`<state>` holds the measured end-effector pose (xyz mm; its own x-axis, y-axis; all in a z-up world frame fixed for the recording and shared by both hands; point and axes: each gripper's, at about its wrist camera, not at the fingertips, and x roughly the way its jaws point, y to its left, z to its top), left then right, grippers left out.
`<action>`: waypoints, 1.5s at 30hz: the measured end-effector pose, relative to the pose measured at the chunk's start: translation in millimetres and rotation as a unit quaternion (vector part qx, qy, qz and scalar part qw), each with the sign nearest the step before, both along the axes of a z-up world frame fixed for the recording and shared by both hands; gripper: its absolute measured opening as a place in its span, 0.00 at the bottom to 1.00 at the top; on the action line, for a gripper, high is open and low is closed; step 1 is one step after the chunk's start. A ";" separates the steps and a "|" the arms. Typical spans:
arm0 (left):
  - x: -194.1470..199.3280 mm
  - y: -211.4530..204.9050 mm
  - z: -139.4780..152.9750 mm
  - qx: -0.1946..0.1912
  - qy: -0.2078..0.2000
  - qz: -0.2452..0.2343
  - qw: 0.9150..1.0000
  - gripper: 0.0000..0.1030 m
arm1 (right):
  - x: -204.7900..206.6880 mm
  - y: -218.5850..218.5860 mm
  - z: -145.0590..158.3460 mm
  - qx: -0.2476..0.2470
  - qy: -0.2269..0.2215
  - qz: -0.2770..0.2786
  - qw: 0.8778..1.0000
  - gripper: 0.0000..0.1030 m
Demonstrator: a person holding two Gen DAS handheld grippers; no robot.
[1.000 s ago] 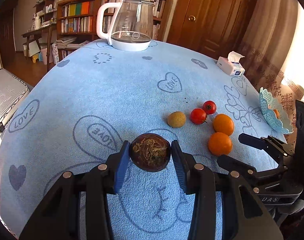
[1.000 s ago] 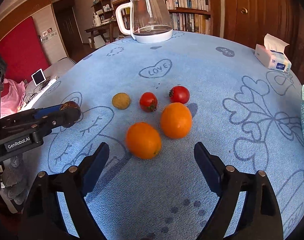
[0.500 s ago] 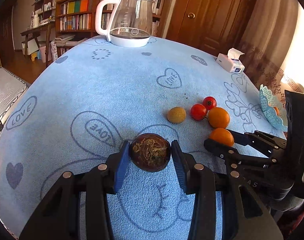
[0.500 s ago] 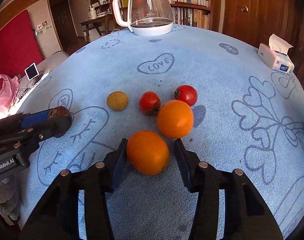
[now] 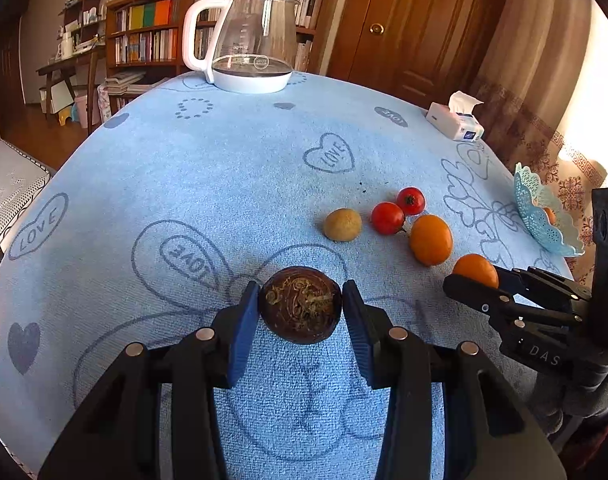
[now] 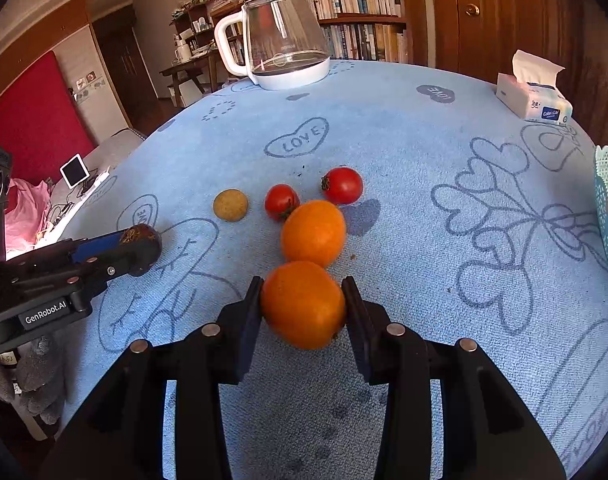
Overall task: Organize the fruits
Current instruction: 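Carry the orange toward the basket with the right tool while the left tool carries the dark fruit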
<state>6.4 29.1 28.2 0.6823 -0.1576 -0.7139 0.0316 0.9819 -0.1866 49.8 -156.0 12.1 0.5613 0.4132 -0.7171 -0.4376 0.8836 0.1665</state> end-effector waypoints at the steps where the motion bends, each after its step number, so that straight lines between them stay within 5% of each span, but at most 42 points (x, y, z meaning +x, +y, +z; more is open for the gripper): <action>1: -0.2 -1.3 0.0 0.000 0.000 -0.002 1.000 0.41 | -0.1 -4.3 1.4 0.003 -0.001 -0.005 1.000 0.39; 33: 0.2 -39.7 6.1 0.051 -0.027 -0.031 0.998 0.41 | -0.7 -64.9 24.4 0.031 -0.037 -0.081 0.996 0.39; 45: 0.3 -48.4 6.9 0.053 -0.027 -0.043 0.997 0.41 | -2.2 -133.8 44.0 0.047 -0.067 -0.166 0.983 0.39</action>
